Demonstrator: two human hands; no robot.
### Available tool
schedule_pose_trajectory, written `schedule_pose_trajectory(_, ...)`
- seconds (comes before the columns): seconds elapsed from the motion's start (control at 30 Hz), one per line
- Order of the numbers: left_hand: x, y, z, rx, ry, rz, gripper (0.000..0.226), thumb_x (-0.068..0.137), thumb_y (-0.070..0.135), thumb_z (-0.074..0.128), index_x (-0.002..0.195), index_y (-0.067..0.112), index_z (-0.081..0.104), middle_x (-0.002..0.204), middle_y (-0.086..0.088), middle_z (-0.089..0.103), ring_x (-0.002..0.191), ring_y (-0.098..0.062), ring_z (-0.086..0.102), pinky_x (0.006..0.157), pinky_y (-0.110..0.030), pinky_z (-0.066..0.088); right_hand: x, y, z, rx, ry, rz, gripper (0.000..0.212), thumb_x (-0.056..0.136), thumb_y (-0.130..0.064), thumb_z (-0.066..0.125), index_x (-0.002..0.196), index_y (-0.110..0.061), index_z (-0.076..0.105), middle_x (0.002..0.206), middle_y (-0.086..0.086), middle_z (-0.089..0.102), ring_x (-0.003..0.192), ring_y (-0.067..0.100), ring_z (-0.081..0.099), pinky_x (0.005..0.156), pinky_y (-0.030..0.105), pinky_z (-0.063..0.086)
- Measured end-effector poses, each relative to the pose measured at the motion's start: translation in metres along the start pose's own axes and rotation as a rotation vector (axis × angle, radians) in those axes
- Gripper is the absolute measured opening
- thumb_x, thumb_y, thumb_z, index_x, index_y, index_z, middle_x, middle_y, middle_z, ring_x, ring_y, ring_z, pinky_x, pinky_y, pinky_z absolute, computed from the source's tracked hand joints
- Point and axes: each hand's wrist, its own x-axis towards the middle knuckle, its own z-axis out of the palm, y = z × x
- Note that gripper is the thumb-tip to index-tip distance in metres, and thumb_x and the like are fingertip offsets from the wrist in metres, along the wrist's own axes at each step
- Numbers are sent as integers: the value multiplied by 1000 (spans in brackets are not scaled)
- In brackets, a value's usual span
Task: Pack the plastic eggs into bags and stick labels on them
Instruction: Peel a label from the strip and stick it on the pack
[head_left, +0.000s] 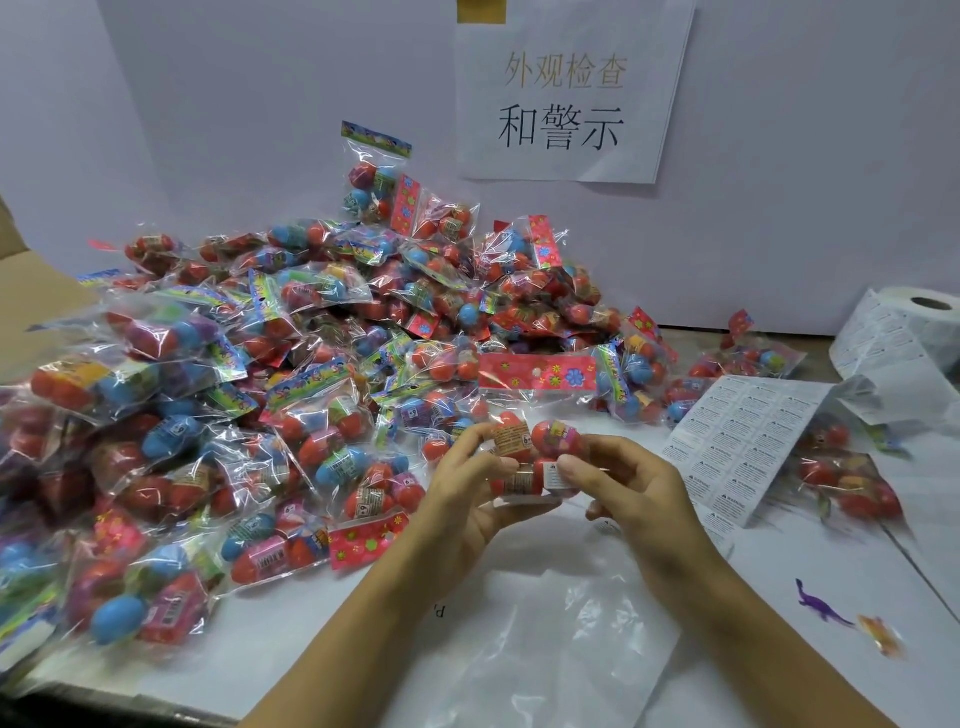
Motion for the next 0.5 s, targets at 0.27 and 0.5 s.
schedule_pose_trajectory(0.27, 0, -9, 4, 288, 81, -75, 54, 80, 37, 76, 128, 15, 63, 117, -13, 73, 102, -25, 74, 84, -39, 62, 8, -8, -18, 4, 88, 29, 19, 86, -18, 76, 104, -22, 77, 95, -2, 79, 83, 9, 73, 67, 27, 49)
schedule_pose_trajectory(0.5, -7, -22, 9, 902, 31, 254, 26, 88, 33, 77, 107, 30, 60, 108, 8, 67, 99, -5, 67, 80, -19, 58, 9, -18, -34, 23, 129, 152, 19, 87, -22, 76, 105, -19, 75, 91, -1, 79, 82, 11, 75, 66, 28, 52)
